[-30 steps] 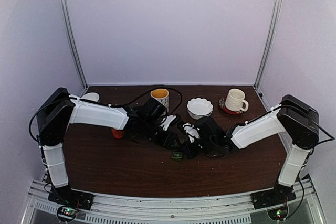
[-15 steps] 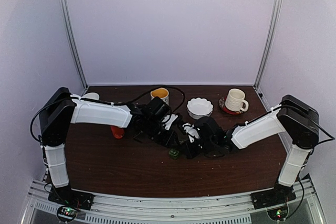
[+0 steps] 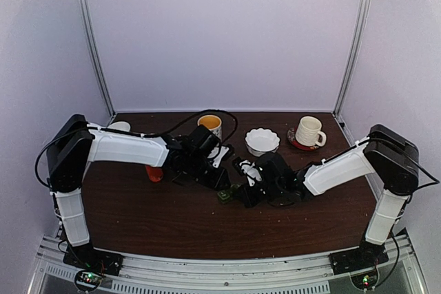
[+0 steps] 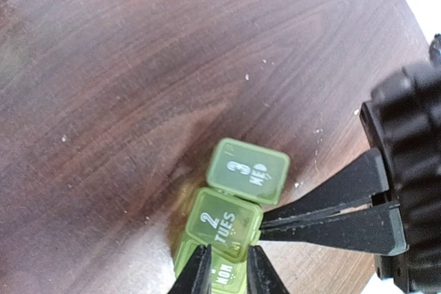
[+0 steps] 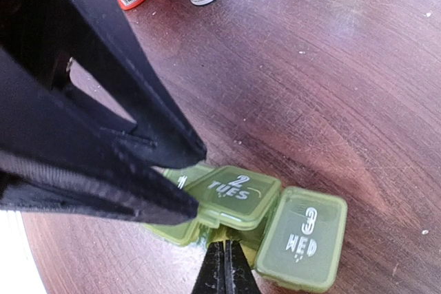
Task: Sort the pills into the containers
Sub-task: Open the lid of the pill container in the compartment.
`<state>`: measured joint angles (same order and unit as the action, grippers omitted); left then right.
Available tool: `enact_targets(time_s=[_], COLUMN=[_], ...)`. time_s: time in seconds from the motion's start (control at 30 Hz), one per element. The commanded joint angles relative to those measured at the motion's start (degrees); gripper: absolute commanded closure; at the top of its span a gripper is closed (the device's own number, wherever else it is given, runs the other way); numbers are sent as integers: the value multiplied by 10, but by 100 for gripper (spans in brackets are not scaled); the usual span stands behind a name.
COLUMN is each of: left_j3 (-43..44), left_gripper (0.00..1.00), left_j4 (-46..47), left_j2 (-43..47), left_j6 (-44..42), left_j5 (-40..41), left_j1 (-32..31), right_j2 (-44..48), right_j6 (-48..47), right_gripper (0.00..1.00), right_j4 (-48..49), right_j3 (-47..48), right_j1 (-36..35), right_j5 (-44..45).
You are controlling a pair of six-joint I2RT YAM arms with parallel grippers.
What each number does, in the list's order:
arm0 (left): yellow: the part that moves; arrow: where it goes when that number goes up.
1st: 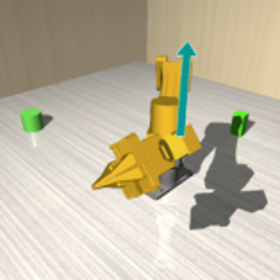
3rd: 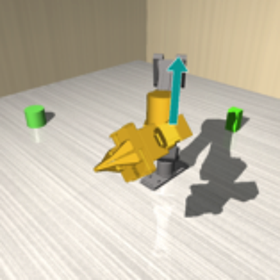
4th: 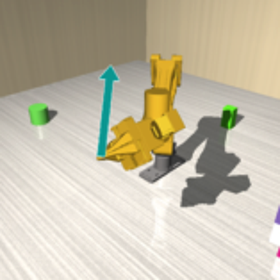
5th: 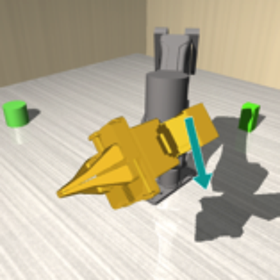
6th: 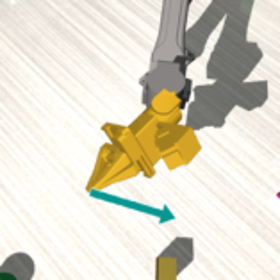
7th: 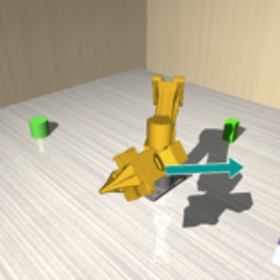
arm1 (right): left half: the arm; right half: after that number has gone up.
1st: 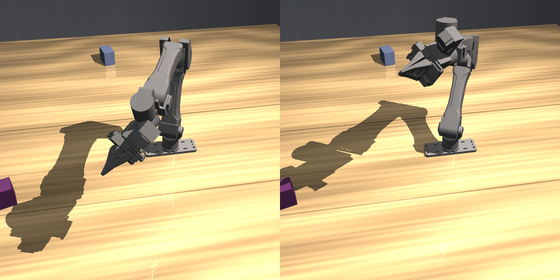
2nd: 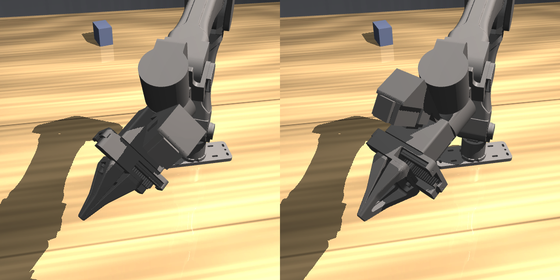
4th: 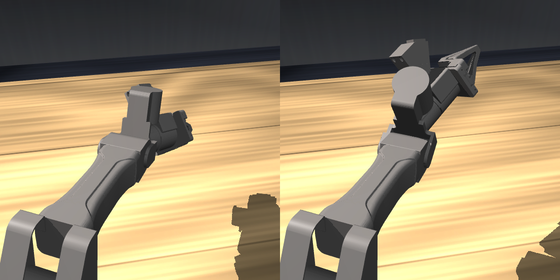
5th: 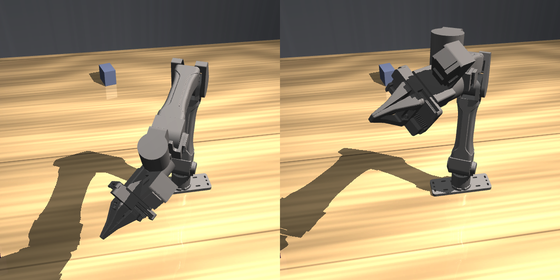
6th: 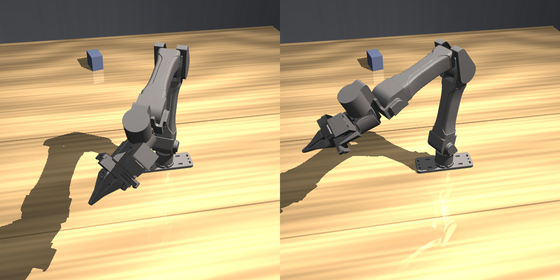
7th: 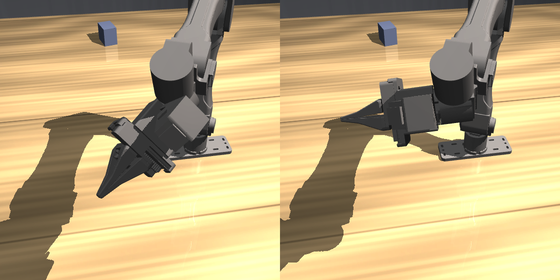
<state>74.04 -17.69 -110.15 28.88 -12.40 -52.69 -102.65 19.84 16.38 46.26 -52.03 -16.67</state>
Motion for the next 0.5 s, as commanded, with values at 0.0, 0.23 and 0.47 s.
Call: enact_targets(time_s=[0.0, 0.23, 0.47], left_j3=[0, 17, 40], left_gripper=[79, 79, 79], left_j4=[13, 14, 11], left_j2=[3, -18, -43], left_j6=[-3, -8, -11], left_j5=[21, 12, 0], left_j1=[13, 27, 40], right_j2=[-13, -12, -23], right_j6=[-3, -12, -4], right_gripper=[100, 100, 100], right_j4=[-36, -95, -146], right_j3=[8, 36, 74], right_j1=[-2, -6, -16], right_j5=[19, 50, 88])
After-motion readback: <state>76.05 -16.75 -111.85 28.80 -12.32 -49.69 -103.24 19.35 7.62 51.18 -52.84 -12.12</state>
